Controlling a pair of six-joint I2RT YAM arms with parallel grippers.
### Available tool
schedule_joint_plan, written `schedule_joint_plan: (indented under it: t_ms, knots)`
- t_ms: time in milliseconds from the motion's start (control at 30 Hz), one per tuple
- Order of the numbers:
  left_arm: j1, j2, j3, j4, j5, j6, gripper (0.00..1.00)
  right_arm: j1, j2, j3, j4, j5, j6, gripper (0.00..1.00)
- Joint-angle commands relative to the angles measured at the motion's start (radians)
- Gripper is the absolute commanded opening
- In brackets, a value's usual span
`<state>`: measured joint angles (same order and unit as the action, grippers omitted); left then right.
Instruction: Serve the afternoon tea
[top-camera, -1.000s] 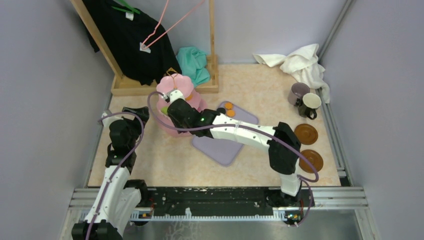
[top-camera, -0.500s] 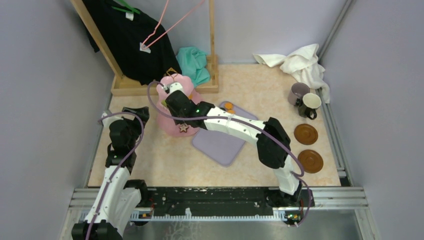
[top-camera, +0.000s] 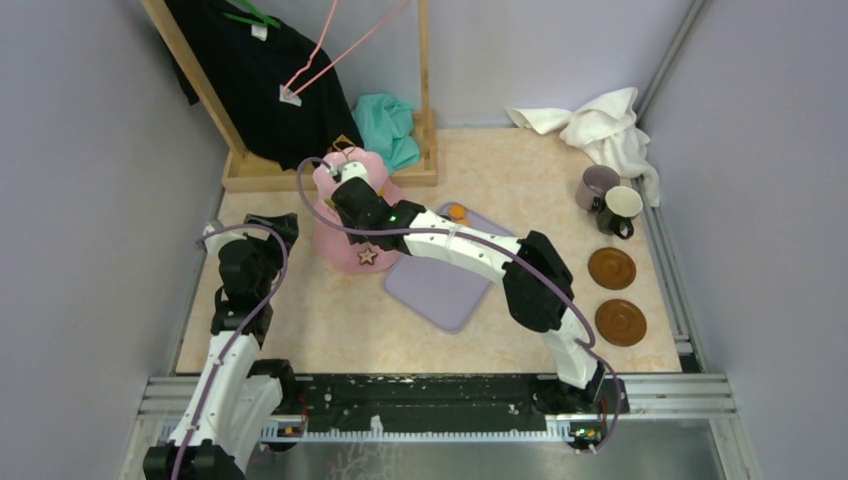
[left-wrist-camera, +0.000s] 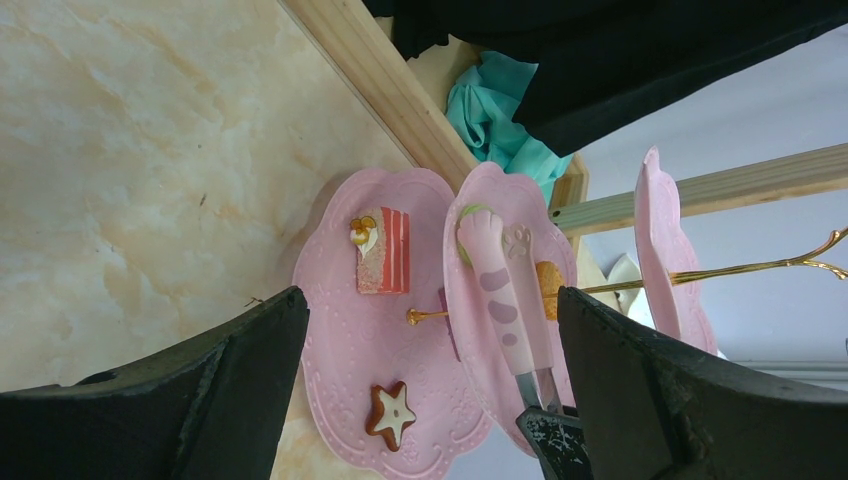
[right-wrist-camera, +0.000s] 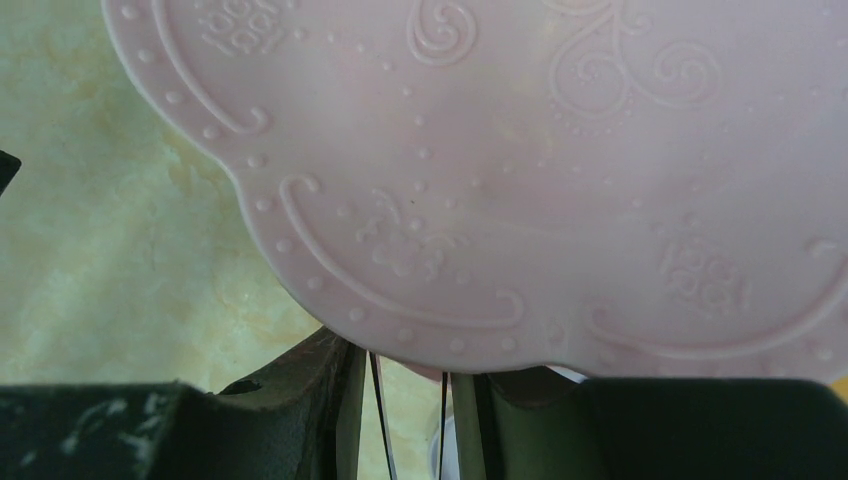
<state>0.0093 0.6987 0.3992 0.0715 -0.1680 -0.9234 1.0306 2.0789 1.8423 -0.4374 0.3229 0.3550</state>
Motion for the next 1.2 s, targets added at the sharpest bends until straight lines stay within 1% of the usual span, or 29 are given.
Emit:
schedule_joint_plan:
  t_ms: [0, 133, 300, 400, 800, 1167]
  knots:
    - [0.009, -0.002, -0.004, 0.028, -0.005, 0.006, 0.99, -0.012, 0.007, 0.073, 0.072, 0.013, 0.016, 0.17]
    - [0.009, -0.002, -0.002, 0.027, -0.004, 0.007, 0.99, -0.014, 0.011, 0.081, 0.061, 0.012, 0.016, 0.20]
    - [0.009, -0.005, -0.004, 0.024, -0.004, 0.006, 0.99, -0.014, 0.009, 0.077, 0.061, 0.004, 0.015, 0.30]
    - [0.009, -0.006, -0.003, 0.024, -0.005, 0.006, 0.99, -0.014, 0.007, 0.072, 0.064, -0.003, 0.014, 0.33]
    - [0.009, -0.007, -0.004, 0.022, -0.004, 0.005, 0.99, -0.014, -0.013, 0.044, 0.070, -0.013, 0.014, 0.38]
    - [0.008, -0.008, 0.001, 0.019, -0.006, 0.006, 0.99, -0.014, -0.044, 0.007, 0.084, -0.010, 0.015, 0.39]
